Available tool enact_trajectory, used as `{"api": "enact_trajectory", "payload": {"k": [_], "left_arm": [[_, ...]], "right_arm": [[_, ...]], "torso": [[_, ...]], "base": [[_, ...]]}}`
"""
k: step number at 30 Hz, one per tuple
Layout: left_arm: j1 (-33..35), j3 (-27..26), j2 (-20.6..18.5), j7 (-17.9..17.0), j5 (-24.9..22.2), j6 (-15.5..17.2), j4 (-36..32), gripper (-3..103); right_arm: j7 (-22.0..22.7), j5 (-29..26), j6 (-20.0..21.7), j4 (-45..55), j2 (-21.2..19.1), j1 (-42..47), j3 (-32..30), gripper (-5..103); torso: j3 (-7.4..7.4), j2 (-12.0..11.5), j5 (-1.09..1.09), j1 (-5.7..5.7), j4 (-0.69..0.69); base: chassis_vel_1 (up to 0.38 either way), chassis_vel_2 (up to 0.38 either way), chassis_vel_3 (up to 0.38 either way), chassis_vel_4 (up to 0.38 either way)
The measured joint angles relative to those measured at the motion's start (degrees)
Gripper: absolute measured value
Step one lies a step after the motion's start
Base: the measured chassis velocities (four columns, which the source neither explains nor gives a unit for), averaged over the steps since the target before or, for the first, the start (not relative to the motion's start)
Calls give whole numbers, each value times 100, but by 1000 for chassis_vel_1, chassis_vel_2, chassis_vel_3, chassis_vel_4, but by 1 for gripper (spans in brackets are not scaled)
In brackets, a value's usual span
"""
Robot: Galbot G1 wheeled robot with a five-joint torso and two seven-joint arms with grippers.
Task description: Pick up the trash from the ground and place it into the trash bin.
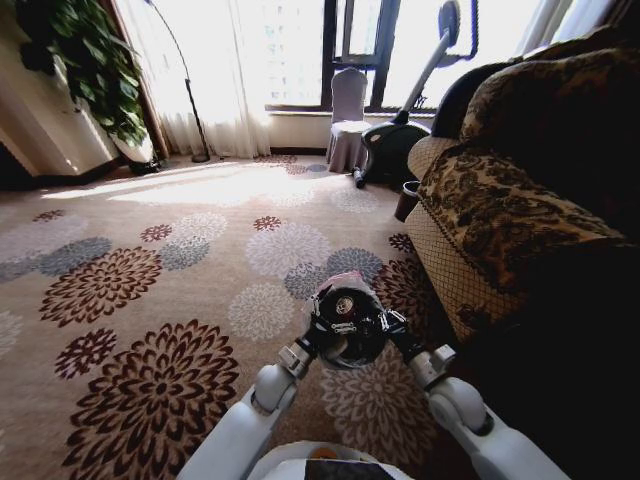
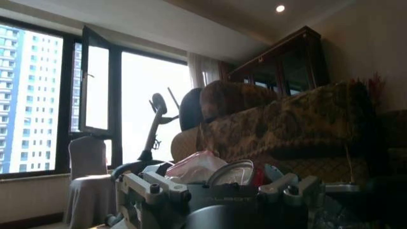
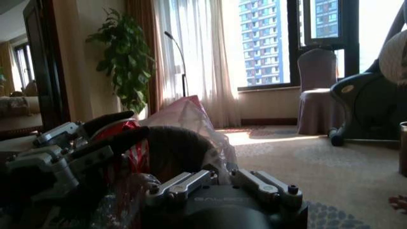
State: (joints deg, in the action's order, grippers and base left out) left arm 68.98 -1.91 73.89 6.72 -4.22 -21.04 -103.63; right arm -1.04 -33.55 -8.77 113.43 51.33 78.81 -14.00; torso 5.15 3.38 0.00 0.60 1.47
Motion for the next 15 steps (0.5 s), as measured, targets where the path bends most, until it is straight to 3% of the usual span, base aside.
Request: {"api": "enact_trajectory", "payload": {"k": [6, 10, 13, 15], "left_arm": [[166, -67, -47, -8, 124, -365, -360, 100], [175, -148, -60, -39, 287, -443, -406, 100], [157, -172, -83, -47, 318, -353, -386, 100], [160, -180, -161, 61, 276, -10, -381, 101]], "right_arm": [[-1, -8, 12, 4, -9, -14, -10, 0], [-1, -9, 18, 2, 0, -34, -1, 0], [-1, -9, 22, 2, 10, -34, 6, 0], [-1, -3, 22, 3, 8, -23, 5, 0]], "torso": [[0, 0, 0, 0, 1], [0, 0, 0, 0, 1], [0, 0, 0, 0, 0], [0, 0, 0, 0, 0]], "base": [[0, 0, 0, 0], [0, 0, 0, 0], [0, 0, 0, 0], [0, 0, 0, 0]]}}
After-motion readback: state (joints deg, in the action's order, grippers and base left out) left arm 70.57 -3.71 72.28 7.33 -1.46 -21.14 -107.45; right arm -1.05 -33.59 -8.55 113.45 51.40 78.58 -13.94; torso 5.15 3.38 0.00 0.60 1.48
